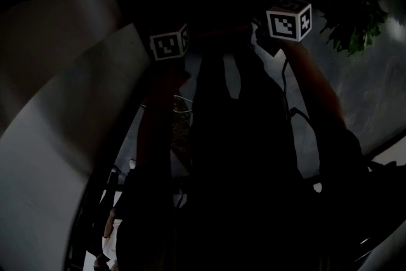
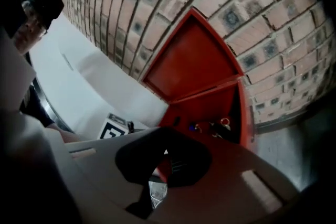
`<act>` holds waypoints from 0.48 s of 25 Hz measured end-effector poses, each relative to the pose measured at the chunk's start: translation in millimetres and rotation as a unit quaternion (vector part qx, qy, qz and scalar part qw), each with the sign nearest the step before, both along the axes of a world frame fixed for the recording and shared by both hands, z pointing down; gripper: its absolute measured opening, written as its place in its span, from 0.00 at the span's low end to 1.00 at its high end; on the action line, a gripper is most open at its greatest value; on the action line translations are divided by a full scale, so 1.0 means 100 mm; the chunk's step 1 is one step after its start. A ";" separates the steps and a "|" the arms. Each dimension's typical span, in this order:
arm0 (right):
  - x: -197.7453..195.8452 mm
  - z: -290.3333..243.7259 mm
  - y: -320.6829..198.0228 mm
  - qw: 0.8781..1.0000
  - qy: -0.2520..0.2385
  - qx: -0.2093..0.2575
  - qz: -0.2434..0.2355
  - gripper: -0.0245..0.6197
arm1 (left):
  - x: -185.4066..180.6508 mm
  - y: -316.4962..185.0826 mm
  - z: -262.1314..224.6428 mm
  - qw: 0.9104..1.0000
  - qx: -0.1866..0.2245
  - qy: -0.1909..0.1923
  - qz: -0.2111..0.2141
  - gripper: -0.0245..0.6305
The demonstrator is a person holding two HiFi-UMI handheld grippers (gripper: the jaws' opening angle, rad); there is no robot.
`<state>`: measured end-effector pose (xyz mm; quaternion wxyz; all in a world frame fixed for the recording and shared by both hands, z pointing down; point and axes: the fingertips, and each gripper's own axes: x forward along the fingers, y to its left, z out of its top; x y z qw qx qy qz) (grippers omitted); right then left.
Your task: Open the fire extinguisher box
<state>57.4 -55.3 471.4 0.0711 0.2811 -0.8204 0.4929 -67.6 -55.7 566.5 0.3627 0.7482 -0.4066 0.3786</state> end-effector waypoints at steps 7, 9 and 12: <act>0.01 0.14 0.15 0.999 -0.014 -0.031 0.007 0.04 | -0.46 0.58 0.30 0.999 -0.028 -0.014 -0.028 0.04; 0.00 0.20 0.18 1.000 -0.004 -0.031 0.001 0.04 | -0.52 0.70 0.36 0.999 -0.040 -0.014 -0.028 0.04; -0.06 0.22 0.16 1.000 0.013 -0.015 -0.012 0.04 | -0.50 0.72 0.38 0.999 -0.041 -0.007 -0.020 0.04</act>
